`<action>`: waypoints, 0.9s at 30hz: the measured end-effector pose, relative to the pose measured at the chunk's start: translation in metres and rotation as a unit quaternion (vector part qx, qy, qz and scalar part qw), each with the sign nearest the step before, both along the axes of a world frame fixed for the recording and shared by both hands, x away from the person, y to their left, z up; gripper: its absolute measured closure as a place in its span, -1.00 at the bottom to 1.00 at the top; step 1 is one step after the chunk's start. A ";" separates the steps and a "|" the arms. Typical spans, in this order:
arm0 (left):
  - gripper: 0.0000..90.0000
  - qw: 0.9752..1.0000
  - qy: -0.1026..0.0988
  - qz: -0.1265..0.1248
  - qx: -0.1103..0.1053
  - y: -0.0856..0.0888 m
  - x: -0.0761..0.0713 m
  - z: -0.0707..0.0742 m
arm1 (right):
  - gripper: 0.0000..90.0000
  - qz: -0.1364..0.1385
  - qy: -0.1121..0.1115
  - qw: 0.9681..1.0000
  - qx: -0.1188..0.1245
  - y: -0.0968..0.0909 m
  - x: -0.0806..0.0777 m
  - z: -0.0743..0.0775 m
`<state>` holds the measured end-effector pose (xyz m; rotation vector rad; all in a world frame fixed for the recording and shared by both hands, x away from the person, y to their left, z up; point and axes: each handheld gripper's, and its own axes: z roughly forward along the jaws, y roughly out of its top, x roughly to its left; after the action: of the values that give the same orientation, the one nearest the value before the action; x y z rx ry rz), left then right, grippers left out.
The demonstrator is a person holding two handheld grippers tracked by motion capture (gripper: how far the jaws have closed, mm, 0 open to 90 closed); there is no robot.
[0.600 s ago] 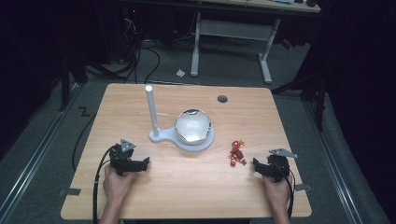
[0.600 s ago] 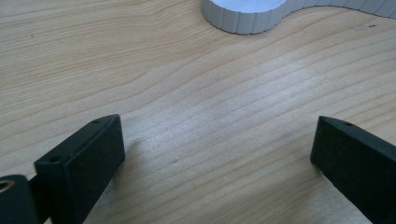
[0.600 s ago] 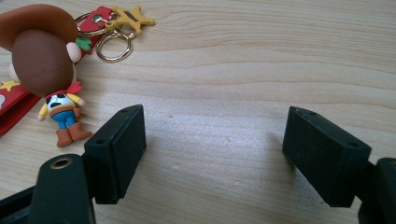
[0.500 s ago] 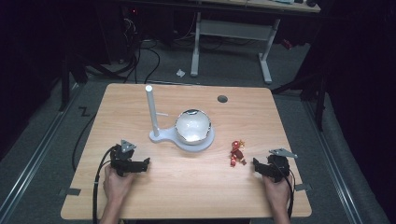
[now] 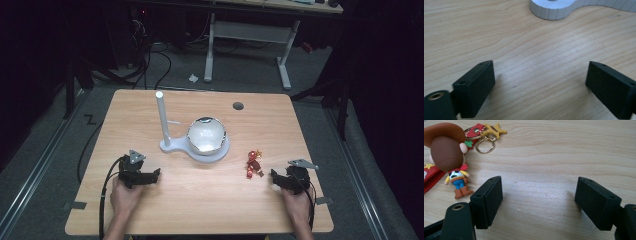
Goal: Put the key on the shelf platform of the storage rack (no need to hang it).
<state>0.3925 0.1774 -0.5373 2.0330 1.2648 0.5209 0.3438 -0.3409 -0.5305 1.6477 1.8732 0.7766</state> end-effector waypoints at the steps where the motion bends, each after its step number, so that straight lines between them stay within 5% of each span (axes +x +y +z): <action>1: -0.71 1.000 -0.001 0.003 0.000 0.000 0.000 0.000 | -0.50 0.001 0.000 1.000 0.000 0.000 0.000 0.000; 11: -0.73 1.000 -0.001 0.010 0.004 0.000 0.000 0.000 | -0.29 0.022 0.008 1.000 -0.004 -0.002 -0.004 0.003; 27: -0.75 1.000 0.000 0.009 0.004 0.000 0.000 0.000 | -0.21 0.082 -0.015 0.996 0.005 0.020 -0.023 0.022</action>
<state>0.3923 0.1770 -0.5374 2.0295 1.2851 0.5342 0.3205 -0.3207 -0.5084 1.4922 2.0046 0.8736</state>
